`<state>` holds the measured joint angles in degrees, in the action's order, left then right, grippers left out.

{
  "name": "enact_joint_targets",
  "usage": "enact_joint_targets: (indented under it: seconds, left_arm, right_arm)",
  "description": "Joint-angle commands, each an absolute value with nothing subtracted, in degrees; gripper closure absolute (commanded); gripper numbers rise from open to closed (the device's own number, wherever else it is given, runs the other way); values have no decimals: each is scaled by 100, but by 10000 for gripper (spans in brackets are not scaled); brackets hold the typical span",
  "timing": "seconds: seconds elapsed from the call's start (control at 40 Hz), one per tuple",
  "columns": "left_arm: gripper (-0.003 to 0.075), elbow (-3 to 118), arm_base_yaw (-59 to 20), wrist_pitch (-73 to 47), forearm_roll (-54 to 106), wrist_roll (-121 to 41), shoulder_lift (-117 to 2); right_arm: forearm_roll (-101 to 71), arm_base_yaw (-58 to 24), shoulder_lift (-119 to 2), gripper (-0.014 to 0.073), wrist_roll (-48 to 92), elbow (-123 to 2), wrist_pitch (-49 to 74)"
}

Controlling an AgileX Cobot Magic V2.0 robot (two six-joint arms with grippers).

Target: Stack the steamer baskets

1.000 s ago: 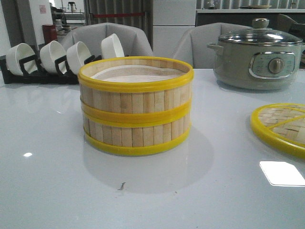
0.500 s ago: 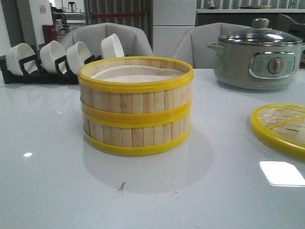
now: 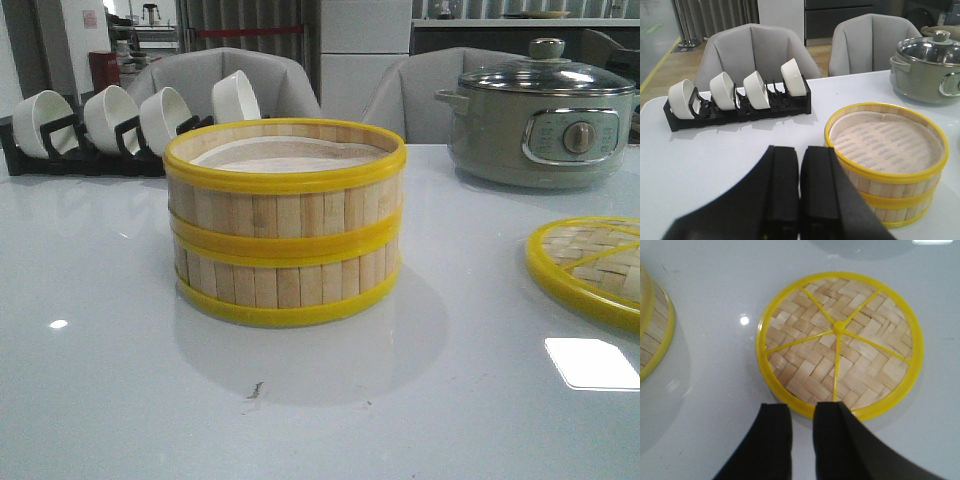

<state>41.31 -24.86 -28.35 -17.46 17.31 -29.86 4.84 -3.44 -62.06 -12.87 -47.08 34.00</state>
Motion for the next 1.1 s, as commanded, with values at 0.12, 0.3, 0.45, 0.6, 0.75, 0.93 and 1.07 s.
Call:
enact_joint_targets:
  seconds: [0.12,0.3,0.45,0.6,0.75,0.93,1.07]
  left_arm:
    - [633,4285,-2488,-2397,-1781,1794,-3040]
    - [633,4285,-2488,-2397,-1781,1794,-3040]
    - [633,4285,-2488,-2397,-1781,1794,-3040]
    - [633,4285,-2488,-2397,-1781,1794,-3040]
    - [633,4285,-2488,-2397,-1781,1794,-3048]
    - [633,4285,-2488,-2397,-1781,1794,-3048]
    - [633,4285,-2488,-2397,-1781,1794,-3048]
  right_arm:
    - [521,-331,-7433,270,-1152,-5625,3006]
    - [588,-316,-8160,270,-1152,-6072,3006]
    - [589,-316,-8630,270,-1152,-6359,2979]
    - [589,-316,-8895,270,-1152,-6558,2970]
    - [593,-97,-8991,270,-1152,-6602,2988]
    - [593,202,-9002,270,-1152,-6602,2993]
    - [593,287,-9080,270,-1152,-6602,2908]
